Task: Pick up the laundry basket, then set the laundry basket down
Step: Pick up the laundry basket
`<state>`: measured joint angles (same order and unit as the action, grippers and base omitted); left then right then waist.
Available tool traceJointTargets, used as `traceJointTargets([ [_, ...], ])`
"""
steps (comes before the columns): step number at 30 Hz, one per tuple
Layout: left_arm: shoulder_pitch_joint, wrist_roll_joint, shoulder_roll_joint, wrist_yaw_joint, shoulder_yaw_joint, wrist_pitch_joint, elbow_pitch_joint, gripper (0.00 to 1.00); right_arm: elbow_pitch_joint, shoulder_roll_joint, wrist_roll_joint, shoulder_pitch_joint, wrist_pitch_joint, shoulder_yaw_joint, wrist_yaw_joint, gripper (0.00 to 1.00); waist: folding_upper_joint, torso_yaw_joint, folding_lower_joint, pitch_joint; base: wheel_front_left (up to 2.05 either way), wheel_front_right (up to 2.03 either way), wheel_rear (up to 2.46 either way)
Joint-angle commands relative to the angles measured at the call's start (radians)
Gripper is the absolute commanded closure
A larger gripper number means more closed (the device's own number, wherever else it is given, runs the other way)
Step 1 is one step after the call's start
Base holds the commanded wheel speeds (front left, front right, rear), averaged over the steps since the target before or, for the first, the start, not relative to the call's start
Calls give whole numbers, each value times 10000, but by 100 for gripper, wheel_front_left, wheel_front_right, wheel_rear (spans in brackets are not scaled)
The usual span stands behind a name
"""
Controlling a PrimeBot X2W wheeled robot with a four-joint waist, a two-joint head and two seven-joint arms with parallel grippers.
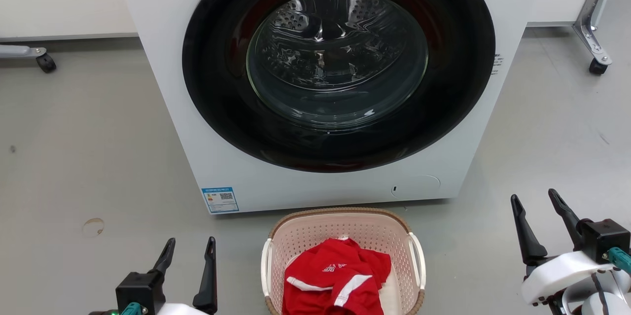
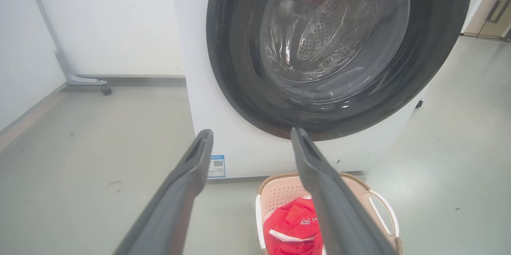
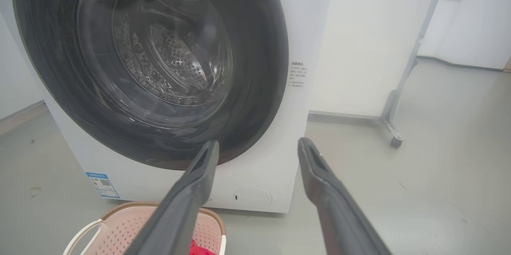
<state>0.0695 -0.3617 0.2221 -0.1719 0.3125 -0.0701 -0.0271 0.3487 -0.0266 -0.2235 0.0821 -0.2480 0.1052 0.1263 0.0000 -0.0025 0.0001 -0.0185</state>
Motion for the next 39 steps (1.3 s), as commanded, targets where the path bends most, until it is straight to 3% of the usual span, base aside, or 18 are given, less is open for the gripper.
traceJointTargets([
  [1,-218,-38,151,-134,-318,58,293,0,-128,-237,-81,530,-137,191,44,0,0,1,0,22,0,0,0],
  [13,-678,-194,40,171,-57,39,-417,0,247,-237,-510,787,-67,352,44,0,0,118,0,1123,0,0,0],
  [27,-2529,-377,-681,816,286,-875,-2026,0,465,-237,-915,1217,-132,300,44,0,0,532,0,3908,0,0,0],
  [39,-4125,-917,-1261,1676,397,-1543,-3681,0,202,-249,-1438,1715,-136,229,44,0,0,695,0,6334,0,0,0],
])
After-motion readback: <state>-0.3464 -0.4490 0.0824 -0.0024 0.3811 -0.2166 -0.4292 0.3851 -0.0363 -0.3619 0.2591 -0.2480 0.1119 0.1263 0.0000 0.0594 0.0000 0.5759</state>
